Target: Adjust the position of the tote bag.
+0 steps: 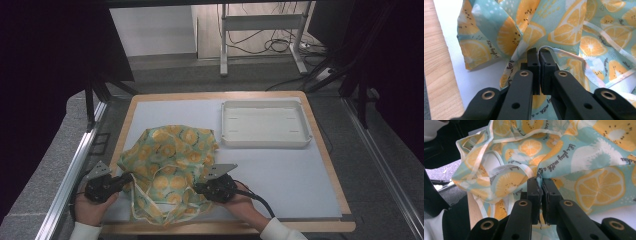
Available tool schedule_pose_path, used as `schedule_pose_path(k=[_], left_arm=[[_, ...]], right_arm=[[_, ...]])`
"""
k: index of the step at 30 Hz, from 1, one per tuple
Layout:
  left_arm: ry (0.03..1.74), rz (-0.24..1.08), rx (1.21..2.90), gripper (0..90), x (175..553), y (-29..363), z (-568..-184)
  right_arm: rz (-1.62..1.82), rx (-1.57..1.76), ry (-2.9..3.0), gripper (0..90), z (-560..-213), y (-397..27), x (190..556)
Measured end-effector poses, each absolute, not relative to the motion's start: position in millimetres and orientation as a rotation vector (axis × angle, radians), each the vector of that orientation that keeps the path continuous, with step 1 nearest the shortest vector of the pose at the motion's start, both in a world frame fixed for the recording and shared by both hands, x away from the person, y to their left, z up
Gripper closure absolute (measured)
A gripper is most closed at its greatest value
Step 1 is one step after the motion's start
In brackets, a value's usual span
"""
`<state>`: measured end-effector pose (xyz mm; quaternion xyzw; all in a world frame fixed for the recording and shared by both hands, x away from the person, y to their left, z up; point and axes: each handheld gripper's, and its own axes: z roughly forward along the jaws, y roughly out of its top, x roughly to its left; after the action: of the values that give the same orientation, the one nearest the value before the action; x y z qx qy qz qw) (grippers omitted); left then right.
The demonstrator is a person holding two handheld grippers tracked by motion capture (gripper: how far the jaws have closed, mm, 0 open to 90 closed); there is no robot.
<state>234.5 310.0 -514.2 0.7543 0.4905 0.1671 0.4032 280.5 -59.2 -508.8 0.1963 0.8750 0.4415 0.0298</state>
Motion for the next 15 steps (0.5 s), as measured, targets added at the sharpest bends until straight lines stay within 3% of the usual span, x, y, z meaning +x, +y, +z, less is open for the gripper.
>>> schedule_pose_path(k=[15], left_arm=[[1.338,0.474,1.892,87.9,230.7,327.1,-519.3]], right_arm=[[1.332,0.490,2.763,82.4,-516.0,-47.4,270.8]])
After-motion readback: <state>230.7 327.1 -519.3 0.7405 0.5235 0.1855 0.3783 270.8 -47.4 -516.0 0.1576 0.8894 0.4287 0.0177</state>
